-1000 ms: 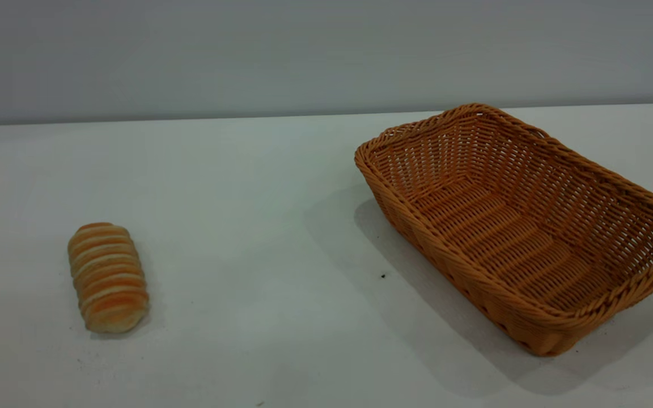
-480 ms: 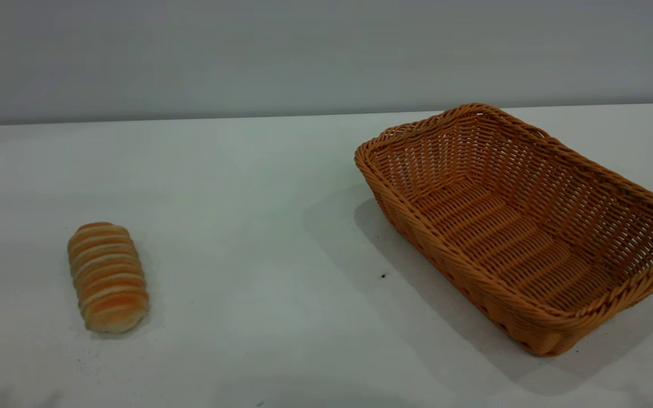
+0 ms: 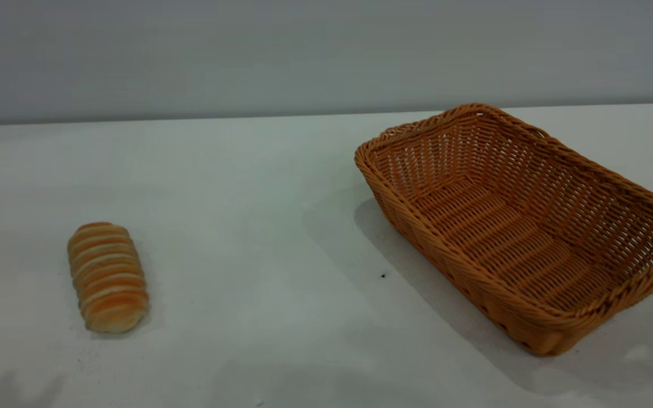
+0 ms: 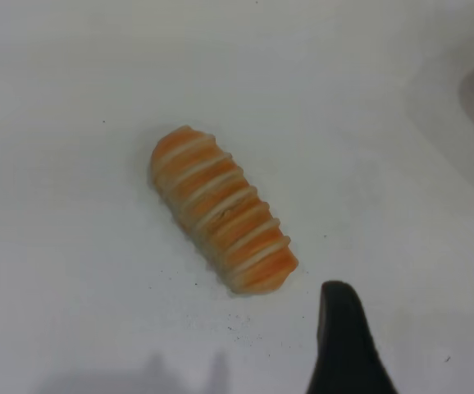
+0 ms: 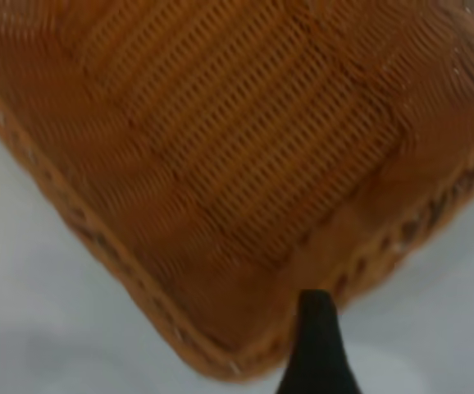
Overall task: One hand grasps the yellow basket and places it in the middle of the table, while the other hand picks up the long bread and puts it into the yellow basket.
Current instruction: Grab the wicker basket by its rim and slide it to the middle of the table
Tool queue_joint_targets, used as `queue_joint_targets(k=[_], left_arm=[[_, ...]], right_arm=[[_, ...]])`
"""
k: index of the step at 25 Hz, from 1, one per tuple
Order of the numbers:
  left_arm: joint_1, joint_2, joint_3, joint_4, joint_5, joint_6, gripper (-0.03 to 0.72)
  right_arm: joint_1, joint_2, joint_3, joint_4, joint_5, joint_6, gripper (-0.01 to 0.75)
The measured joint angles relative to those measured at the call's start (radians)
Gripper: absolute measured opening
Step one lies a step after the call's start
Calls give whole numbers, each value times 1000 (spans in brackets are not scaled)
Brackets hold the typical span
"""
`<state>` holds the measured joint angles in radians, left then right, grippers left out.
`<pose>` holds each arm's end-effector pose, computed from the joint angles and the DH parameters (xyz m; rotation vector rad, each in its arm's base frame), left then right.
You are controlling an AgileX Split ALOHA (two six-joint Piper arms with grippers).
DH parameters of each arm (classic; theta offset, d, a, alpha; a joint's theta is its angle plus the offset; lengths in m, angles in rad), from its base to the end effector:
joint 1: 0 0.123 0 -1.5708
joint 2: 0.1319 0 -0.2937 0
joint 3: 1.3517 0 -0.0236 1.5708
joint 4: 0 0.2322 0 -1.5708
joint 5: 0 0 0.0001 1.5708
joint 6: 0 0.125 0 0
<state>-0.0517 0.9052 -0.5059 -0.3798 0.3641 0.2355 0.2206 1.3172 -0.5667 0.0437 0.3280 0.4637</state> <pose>0.1761 -0.0257 0.2517 -0.0048 2.2272 -0.2423 0.2243 0.0521 0.1855 0.3617 2.5638 0.2912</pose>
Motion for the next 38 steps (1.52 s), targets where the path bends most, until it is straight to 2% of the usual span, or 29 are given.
queue_joint_targets(k=[6, 12, 22, 27, 31, 33, 35, 38], left_arm=[[0, 0, 0, -1, 0, 2, 513], [0, 0, 0, -1, 13, 3, 513], [0, 0, 0, -2, 13, 3, 513], [0, 0, 0, -2, 12, 3, 513], [0, 0, 0, -2, 11, 3, 513], [0, 0, 0, -2, 11, 3, 513], [0, 0, 0, -2, 11, 3, 513], [0, 0, 0, -2, 11, 3, 513]], right_arm=[[0, 146, -91, -8, 14, 171, 560], [-21, 258, -95, -49, 6, 307, 560], [-29, 418, -103, -49, -130, 324, 560], [-29, 490, -103, -49, -158, 324, 560], [-29, 544, -104, -49, -236, 324, 552], [-29, 568, -104, -49, -269, 325, 514], [-29, 594, -104, -49, -280, 330, 445], [-29, 623, -105, -44, -289, 343, 293]])
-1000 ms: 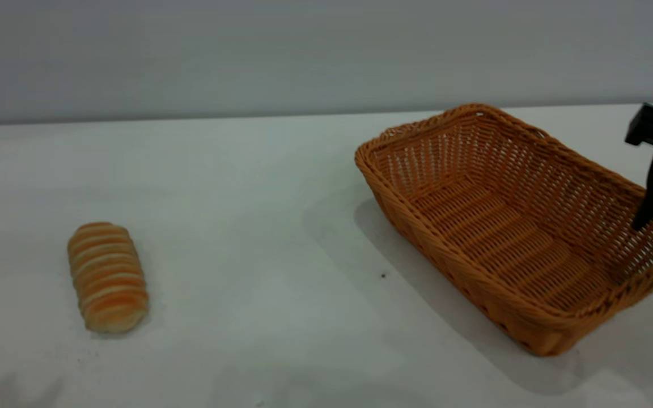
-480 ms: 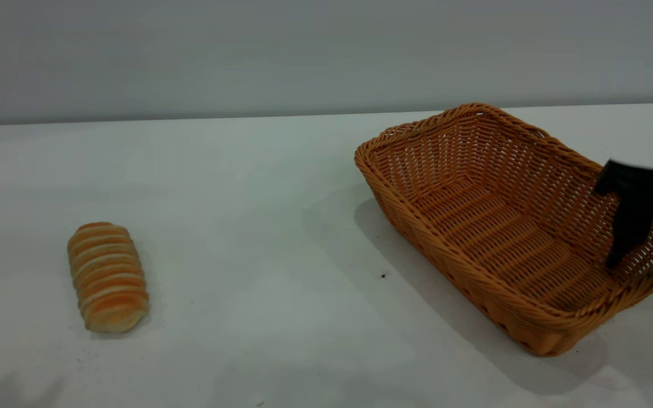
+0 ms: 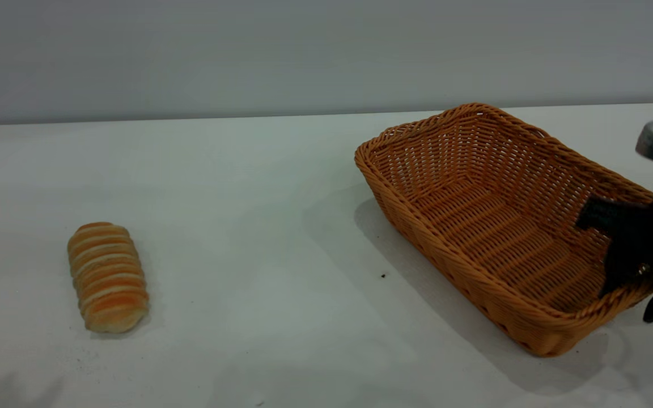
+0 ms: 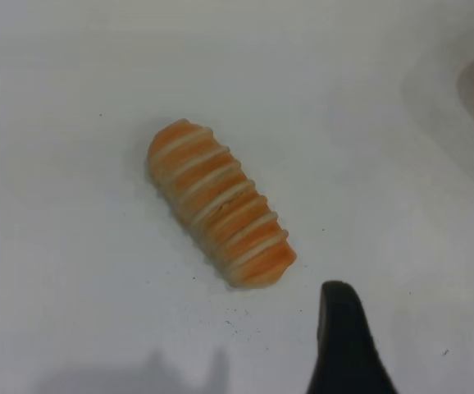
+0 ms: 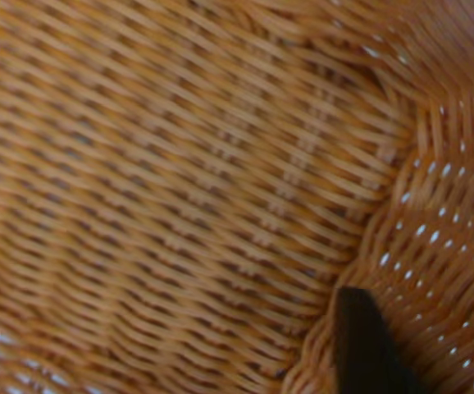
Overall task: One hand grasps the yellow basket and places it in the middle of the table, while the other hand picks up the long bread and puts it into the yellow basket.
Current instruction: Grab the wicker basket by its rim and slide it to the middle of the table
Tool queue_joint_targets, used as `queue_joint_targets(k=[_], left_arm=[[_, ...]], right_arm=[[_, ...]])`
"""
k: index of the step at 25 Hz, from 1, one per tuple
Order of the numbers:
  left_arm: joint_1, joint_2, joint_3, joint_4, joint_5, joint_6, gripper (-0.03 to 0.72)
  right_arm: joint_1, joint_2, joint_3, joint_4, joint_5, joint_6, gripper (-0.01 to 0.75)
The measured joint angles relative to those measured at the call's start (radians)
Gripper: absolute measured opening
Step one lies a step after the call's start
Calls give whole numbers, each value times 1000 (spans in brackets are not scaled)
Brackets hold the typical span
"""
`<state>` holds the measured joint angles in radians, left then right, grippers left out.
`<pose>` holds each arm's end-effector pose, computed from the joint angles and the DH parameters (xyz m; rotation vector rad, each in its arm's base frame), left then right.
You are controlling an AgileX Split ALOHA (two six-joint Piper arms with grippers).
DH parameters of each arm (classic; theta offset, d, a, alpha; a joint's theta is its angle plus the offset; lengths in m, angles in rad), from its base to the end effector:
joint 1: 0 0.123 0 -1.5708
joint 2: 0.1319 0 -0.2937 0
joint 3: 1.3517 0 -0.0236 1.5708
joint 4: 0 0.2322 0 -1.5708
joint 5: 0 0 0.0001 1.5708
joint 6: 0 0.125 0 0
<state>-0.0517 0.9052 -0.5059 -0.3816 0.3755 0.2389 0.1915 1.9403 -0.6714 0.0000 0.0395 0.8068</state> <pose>0.1752 -0.0262 0.2507 0.0003 2.2376 -0.2456 0.2884 0.0559 0.0572 0.8554 2.6923 0.2388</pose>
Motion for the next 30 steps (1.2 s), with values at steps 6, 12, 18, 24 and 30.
queue_joint_targets(k=[6, 12, 18, 24, 30], left_arm=[[0, 0, 0, 0, 0, 0, 513], [0, 0, 0, 0, 0, 0, 513], [0, 0, 0, 0, 0, 0, 513], [0, 0, 0, 0, 0, 0, 513], [0, 0, 0, -1, 0, 0, 513]], right_arm=[[-7, 21, -45, -7, -21, -39, 51], [-5, 22, -141, -12, 72, -116, 50], [91, 23, -269, -9, 148, -245, 50], [192, 66, -334, -8, 167, -297, 50], [220, 83, -340, -9, 76, -303, 71]])
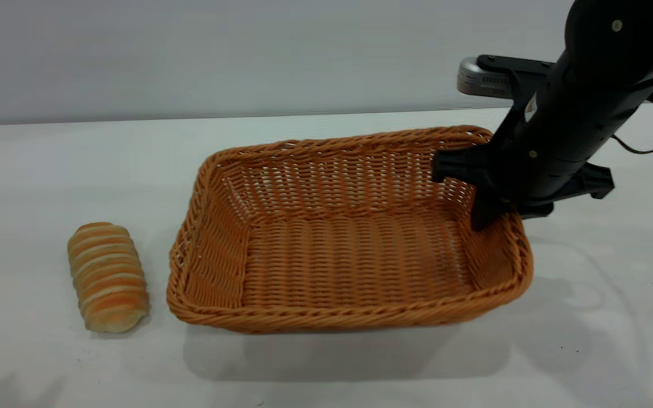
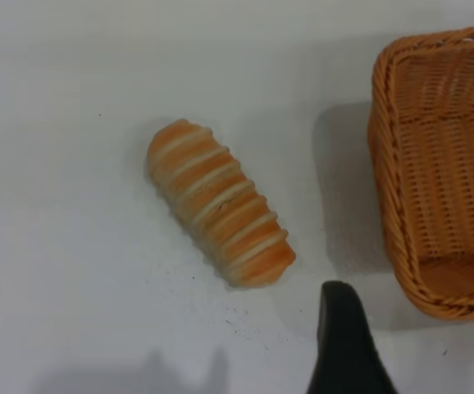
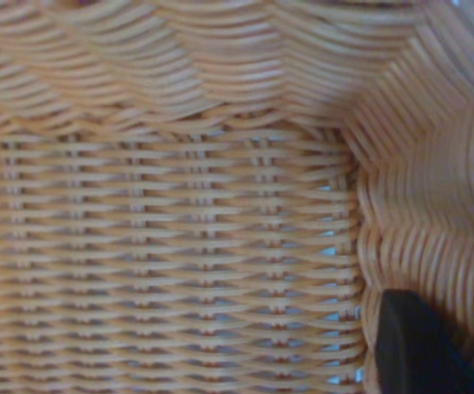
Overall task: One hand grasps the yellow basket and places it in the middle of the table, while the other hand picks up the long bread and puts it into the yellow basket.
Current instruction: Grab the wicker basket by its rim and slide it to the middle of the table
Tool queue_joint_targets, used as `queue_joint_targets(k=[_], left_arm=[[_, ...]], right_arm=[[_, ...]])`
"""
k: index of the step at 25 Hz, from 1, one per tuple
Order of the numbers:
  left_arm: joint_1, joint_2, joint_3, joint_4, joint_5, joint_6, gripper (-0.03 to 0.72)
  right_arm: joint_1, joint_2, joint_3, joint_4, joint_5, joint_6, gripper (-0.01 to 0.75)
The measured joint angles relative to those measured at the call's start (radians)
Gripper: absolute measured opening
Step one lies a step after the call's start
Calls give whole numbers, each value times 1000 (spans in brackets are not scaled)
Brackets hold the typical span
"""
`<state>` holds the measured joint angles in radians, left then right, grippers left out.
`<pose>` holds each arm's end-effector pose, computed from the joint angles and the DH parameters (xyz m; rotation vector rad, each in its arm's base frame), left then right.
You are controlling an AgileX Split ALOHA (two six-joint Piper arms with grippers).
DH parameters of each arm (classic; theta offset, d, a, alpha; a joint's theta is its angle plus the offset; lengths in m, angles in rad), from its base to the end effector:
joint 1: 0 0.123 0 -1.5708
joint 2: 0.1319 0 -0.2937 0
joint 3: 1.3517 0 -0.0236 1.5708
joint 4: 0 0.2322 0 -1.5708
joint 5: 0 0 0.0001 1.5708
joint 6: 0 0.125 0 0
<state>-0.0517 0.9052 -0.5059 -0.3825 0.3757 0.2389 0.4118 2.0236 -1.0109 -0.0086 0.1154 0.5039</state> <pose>0.1752 -0.0262 0.2507 -0.0004 2.2377 -0.2465 0.3517 0.1535 0.0887 0.1109 2.6451 0.3136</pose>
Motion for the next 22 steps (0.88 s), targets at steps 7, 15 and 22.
queue_joint_targets(k=[7, 15, 22], left_arm=[[0, 0, 0, -3, 0, 0, 513], [0, 4, 0, -3, -14, 0, 513], [0, 106, -2, -109, -63, 0, 513]], right_arm=[[0, 10, -4, 2, -46, 0, 292], [-1, -9, -6, -44, -21, -157, 584], [-1, -152, -6, -212, 103, -255, 618]])
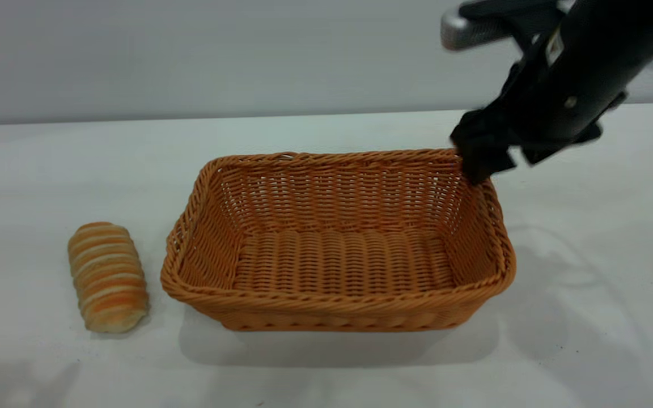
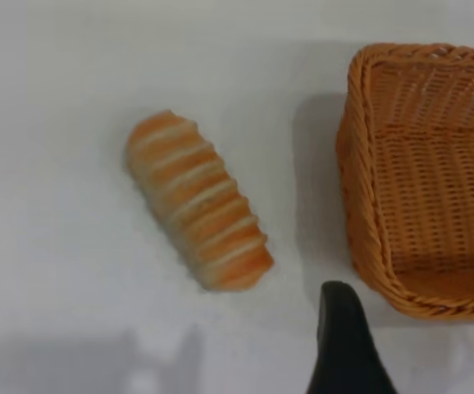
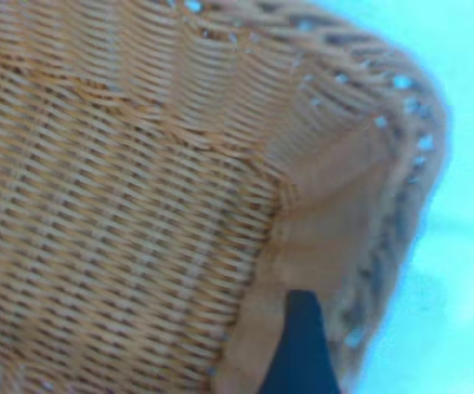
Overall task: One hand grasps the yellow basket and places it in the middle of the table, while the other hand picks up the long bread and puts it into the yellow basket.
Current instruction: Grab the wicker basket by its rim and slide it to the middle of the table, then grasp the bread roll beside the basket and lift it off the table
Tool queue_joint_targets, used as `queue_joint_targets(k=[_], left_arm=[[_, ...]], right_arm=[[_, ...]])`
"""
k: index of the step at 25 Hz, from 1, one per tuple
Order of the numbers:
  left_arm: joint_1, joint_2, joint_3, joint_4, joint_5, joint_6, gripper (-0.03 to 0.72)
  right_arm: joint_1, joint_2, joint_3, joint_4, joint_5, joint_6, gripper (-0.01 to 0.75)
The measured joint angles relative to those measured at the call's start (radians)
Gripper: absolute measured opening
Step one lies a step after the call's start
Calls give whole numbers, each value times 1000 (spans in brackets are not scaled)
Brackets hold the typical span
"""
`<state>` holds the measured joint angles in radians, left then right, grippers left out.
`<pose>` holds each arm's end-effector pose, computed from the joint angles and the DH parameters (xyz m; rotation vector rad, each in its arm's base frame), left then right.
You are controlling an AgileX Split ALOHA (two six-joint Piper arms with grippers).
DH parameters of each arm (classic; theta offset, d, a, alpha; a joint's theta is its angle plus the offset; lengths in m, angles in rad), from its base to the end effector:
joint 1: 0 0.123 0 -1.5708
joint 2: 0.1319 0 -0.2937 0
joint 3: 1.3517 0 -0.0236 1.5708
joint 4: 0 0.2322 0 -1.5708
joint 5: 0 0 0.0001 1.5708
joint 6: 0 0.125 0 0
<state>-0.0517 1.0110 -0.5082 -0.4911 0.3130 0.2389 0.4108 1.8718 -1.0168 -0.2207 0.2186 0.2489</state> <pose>0.1939 -0.0283 0.2389 -0.1269 2.2715 -0.3150 0.3471 0.1447 0.1415 -0.4612 2.5123 0.1116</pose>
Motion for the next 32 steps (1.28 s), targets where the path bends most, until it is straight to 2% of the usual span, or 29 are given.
queue_joint_targets(k=[8, 13, 20, 32], left_arm=[[0, 264, -126, -21, -10, -26, 513], [0, 441, -243, -23, 27, -84, 513], [0, 663, -339, -25, 63, -101, 513], [0, 962, -459, -50, 29, -105, 513]], right_arm=[[0, -188, 0, -17, 212, -2, 586], [18, -295, 0, -16, 286, -4, 571], [130, -445, 2, -13, 359, -19, 572], [340, -643, 5, -1, 475, -26, 571]])
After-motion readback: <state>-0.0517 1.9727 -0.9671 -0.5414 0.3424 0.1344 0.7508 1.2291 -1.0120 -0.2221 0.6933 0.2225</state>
